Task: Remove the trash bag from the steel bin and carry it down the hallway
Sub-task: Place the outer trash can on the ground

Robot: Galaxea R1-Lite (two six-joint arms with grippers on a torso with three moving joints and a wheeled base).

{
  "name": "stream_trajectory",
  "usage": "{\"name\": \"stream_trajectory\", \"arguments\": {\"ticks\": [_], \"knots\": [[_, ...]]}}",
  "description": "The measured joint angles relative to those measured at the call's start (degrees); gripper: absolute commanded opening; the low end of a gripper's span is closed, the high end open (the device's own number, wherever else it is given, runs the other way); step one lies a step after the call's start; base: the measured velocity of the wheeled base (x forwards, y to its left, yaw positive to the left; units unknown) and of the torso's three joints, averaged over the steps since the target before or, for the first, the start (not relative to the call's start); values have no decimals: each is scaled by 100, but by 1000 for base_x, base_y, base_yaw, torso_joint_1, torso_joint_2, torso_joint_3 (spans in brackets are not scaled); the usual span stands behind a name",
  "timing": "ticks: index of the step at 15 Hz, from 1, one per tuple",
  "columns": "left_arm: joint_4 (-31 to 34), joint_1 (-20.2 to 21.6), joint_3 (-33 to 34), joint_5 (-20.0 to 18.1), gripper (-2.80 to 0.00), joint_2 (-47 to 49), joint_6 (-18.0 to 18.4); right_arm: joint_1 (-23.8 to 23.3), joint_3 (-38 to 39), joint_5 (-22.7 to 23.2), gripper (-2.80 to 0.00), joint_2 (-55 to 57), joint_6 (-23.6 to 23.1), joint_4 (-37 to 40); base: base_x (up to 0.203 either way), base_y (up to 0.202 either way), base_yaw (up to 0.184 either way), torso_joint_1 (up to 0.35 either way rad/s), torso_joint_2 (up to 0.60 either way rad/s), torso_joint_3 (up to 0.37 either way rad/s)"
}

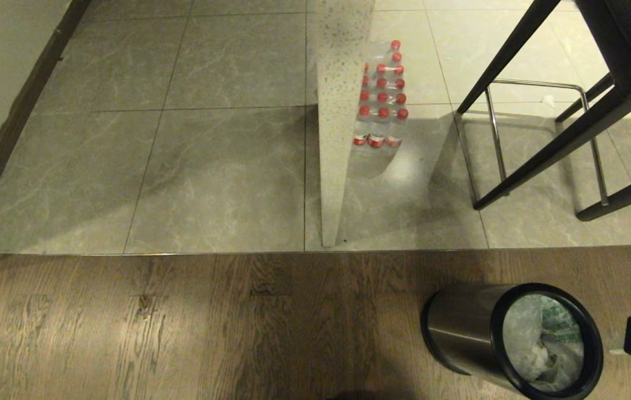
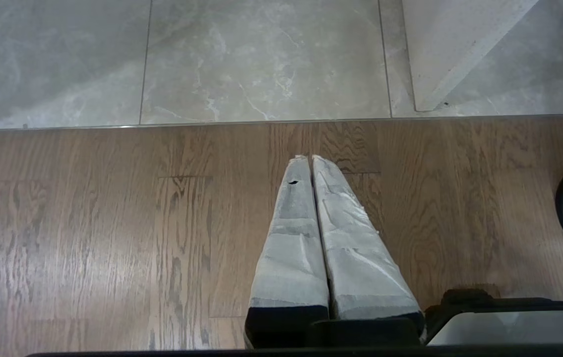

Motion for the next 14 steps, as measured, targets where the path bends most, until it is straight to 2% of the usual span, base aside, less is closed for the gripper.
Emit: {"name": "stream_trajectory", "arguments": {"ticks": [5, 9, 10, 11, 14], "knots": [[-2, -5, 0, -3, -280, 0, -1, -33, 150, -370, 0, 1254, -29, -1415, 0, 0, 0, 0, 0, 0], [-2, -5, 0, -3, -280, 0, 1, -33, -86, -521, 0, 2376, -127, -2700, 0, 0, 0, 0, 0, 0], [-2, -5, 0, -3, -280, 0, 1, -31, -195, -513, -219, 2595, -122, -2921, 0, 0, 0, 0, 0, 0], [-1, -5, 0, -3, -280, 0, -2, -29, -276, -503, -280, 2765, -105, -3171, 0, 0, 0, 0, 0, 0], [-2, -5, 0, -3, -280, 0, 1, 7, -362, -496, -280, 3126, -236, -3653, 0, 0, 0, 0, 0, 0]]}}
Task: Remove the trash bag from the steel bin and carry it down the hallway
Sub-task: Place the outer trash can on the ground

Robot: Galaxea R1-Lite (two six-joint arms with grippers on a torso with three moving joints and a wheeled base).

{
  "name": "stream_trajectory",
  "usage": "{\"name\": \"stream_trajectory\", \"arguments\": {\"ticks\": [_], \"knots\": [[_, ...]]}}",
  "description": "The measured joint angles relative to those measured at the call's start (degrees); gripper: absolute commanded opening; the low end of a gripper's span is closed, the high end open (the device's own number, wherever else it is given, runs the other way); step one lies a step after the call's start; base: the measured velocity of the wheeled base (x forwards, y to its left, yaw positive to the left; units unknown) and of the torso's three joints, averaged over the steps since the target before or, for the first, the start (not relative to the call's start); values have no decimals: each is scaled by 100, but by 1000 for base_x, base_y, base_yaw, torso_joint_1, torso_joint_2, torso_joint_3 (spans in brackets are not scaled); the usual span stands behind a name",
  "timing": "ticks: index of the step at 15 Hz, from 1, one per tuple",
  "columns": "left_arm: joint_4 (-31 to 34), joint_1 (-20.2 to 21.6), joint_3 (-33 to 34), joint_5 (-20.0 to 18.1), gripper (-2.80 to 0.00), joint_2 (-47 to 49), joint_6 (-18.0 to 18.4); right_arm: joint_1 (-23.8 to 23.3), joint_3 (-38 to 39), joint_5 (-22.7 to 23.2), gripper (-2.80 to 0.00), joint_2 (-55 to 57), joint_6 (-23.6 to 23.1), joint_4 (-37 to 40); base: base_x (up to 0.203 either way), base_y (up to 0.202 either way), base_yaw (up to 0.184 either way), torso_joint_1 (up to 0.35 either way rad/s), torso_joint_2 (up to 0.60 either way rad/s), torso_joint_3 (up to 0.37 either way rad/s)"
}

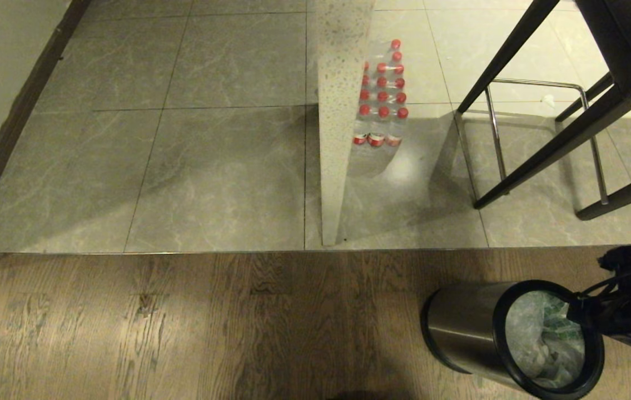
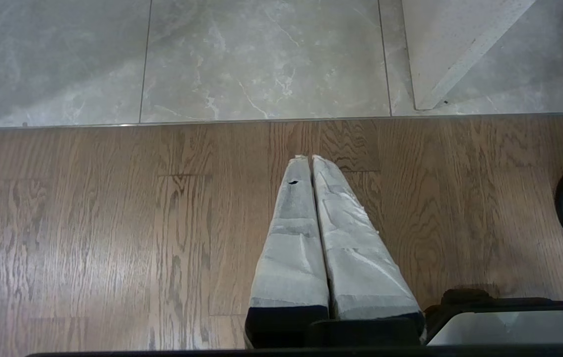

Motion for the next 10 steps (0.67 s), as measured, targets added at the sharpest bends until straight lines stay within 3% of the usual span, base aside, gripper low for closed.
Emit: {"name": "stream_trajectory", "arguments": {"ticks": [5, 10], "knots": [[0, 0, 0, 1, -280, 0, 0, 105, 38, -38, -280, 14, -6, -80, 0, 0, 0, 0, 0, 0], [0, 0, 0, -1, -280, 0, 0, 115, 392, 14, -280, -1054, -416, 3, 0, 0, 0, 0, 0, 0]]}}
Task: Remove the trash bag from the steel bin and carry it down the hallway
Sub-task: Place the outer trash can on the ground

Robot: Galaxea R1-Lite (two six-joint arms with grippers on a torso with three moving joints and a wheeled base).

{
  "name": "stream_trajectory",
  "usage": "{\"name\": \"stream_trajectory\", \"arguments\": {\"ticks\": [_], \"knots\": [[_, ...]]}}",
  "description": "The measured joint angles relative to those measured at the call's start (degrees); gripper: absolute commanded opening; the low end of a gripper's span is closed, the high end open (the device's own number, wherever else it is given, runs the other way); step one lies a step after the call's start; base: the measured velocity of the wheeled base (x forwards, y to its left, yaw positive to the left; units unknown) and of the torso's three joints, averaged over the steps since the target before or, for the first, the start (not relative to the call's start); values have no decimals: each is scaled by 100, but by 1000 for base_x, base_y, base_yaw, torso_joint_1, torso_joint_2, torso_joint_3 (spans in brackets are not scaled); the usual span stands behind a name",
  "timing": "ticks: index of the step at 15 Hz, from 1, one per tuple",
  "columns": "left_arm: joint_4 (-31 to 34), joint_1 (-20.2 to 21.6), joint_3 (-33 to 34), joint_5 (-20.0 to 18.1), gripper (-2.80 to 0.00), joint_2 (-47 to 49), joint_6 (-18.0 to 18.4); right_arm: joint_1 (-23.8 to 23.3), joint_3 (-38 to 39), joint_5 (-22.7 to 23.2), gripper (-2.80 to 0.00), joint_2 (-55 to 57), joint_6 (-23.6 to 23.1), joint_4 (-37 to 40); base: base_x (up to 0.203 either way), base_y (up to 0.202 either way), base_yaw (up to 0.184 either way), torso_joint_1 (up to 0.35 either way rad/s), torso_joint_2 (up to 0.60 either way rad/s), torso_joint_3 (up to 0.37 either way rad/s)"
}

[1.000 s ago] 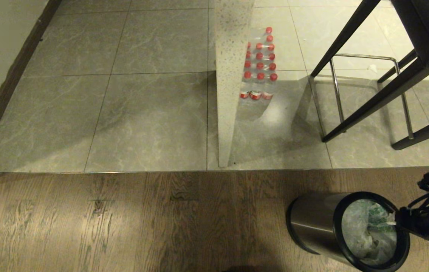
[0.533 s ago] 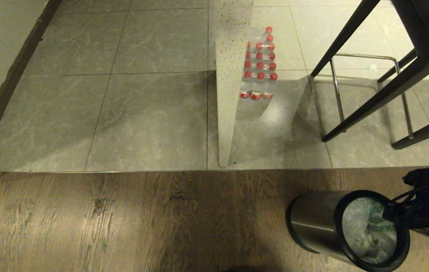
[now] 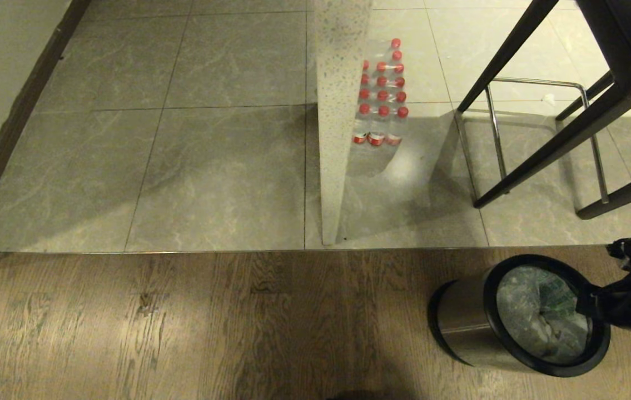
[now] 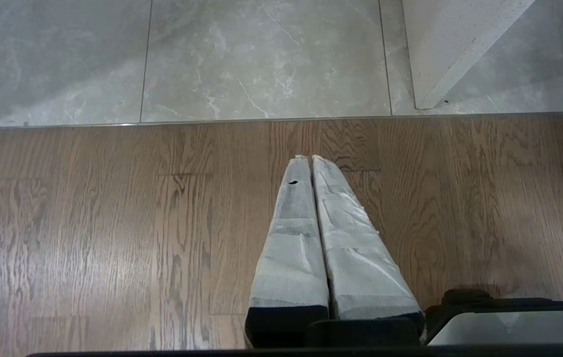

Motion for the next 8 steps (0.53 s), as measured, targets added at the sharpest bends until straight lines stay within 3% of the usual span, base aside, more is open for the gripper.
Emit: {"name": "stream_trajectory", "arguments": {"ticks": [4, 8], "knots": [[1, 0, 0, 2, -280, 0, 0, -1, 607, -15, -280, -995, -201, 213, 0, 0, 0, 0, 0, 0], [0, 0, 0, 1, -280, 0, 0, -41, 715, 10, -280, -1806, -225, 240, 0, 0, 0, 0, 0, 0]]}}
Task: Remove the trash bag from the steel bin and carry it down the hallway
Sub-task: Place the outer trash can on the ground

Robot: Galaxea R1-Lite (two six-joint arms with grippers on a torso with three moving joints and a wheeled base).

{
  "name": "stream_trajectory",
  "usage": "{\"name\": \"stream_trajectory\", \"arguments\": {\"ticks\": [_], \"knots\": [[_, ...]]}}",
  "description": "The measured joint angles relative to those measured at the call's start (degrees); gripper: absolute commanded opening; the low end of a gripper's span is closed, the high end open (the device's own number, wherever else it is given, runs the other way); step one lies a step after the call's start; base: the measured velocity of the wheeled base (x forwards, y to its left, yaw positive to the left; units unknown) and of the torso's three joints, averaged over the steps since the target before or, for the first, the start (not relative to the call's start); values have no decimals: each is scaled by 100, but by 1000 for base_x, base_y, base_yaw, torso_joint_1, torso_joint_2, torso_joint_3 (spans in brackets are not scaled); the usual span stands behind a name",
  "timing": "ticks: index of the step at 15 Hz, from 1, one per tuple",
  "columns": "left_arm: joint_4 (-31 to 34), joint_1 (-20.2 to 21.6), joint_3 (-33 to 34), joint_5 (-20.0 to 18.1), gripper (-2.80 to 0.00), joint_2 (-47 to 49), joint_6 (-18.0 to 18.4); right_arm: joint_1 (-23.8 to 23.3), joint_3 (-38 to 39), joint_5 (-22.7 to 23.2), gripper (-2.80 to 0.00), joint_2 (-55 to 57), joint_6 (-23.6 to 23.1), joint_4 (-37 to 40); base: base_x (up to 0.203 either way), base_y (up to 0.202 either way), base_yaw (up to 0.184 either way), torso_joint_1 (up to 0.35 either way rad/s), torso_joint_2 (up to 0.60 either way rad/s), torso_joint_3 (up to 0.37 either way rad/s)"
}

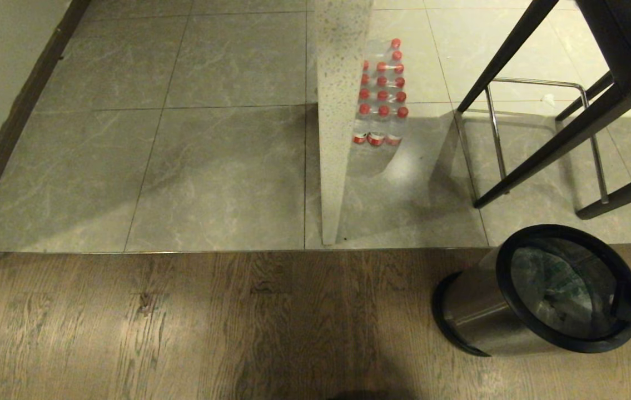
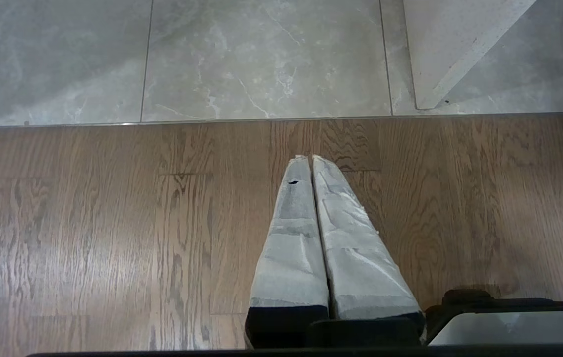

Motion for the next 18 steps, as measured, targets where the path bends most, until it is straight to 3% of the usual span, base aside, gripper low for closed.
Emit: {"name": "stream_trajectory", "arguments": {"ticks": [6, 12, 18], "knots": [[0, 0, 0, -1, -280, 0, 0, -22, -101, -16, -280, -990, -35, 204, 0, 0, 0, 0, 0, 0], [0, 0, 0, 0, -280, 0, 0, -20, -202, -130, -280, -2144, -83, 1532, 0, 0, 0, 0, 0, 0], [0, 0, 0, 0, -280, 0, -4, -1, -426, -89, -280, -2968, -48, 2156, 0, 0, 0, 0, 0, 0]]}}
